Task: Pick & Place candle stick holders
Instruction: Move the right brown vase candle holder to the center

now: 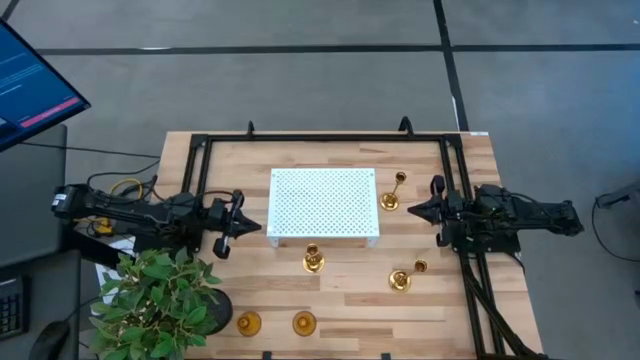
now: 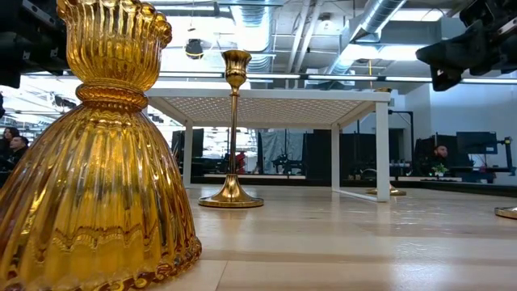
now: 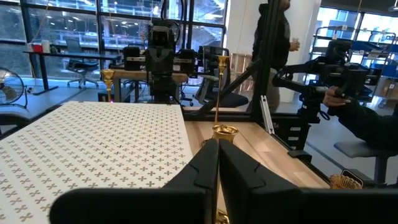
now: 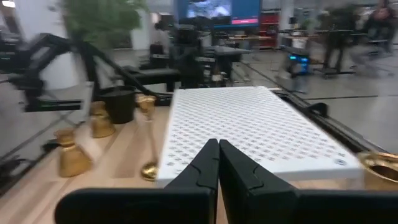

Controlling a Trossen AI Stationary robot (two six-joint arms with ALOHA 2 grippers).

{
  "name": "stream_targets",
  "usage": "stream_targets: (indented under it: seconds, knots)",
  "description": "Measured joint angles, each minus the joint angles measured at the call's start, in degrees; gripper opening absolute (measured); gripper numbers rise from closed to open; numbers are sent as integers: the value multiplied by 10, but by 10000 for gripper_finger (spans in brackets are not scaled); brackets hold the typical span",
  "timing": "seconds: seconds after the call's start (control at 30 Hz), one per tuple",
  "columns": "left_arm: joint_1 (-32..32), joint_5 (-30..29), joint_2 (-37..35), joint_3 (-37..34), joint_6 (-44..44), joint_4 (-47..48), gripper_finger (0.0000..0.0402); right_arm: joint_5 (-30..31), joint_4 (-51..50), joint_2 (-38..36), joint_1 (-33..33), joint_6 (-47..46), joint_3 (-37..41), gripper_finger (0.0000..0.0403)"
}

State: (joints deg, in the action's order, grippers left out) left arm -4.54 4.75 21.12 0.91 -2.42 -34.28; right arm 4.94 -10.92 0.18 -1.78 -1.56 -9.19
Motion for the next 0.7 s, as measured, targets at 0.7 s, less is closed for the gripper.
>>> stream_targets:
  seconds: [0.7]
  knots:
    - [0, 0, 0, 0, 0, 2, 12, 218, -64, 113, 0, -75, 0, 23]
